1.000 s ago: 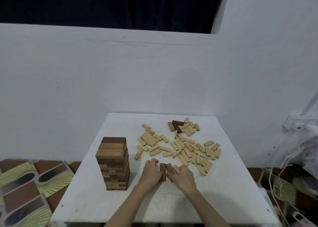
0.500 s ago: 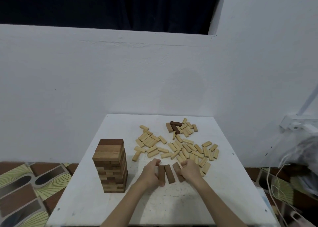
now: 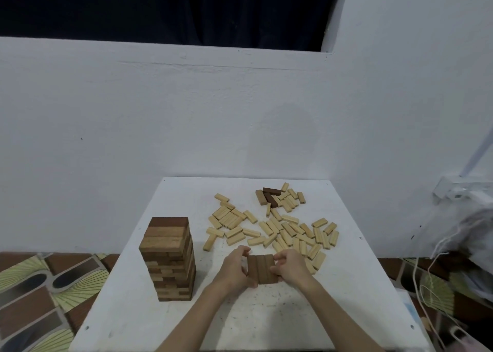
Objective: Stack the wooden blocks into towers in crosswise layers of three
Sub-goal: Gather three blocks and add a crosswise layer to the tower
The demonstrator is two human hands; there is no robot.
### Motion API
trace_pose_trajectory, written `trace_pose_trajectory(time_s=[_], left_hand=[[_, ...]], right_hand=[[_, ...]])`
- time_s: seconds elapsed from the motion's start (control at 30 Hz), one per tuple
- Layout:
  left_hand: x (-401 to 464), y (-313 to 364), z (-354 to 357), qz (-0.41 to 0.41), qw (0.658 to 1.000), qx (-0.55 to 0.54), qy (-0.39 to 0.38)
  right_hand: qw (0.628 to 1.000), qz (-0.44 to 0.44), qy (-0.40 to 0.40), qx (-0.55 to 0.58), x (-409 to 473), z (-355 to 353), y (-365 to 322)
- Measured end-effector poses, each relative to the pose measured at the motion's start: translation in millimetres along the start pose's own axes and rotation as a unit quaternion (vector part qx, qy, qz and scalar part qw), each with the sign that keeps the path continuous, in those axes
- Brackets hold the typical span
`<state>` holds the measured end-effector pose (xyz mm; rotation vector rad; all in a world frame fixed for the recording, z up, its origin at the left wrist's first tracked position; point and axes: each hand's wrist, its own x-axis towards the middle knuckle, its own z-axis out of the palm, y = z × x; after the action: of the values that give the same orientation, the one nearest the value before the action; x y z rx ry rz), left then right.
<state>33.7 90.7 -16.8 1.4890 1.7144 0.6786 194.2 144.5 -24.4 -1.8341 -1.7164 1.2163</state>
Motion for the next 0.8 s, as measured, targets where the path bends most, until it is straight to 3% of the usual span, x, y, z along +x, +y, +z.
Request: trace_pose_trajectory(time_s=[0.17,0.33,0.8], left_hand=[[5,0,-5,0.007,1.0,0.011,-0.014],[10,-1,-5,0.013,0.998,0.038,-0.042],[13,-5,1,0.027,0.999,0.024,-0.041]], right_hand=[[0.997,-0.014,-0.074,0.004,-8,-21,-7],[0.977,-0.073,-0.153,-0.132,-17,-36,-16],[0.942,-0.169,-0.102,-0.272,-7,-26,-15]])
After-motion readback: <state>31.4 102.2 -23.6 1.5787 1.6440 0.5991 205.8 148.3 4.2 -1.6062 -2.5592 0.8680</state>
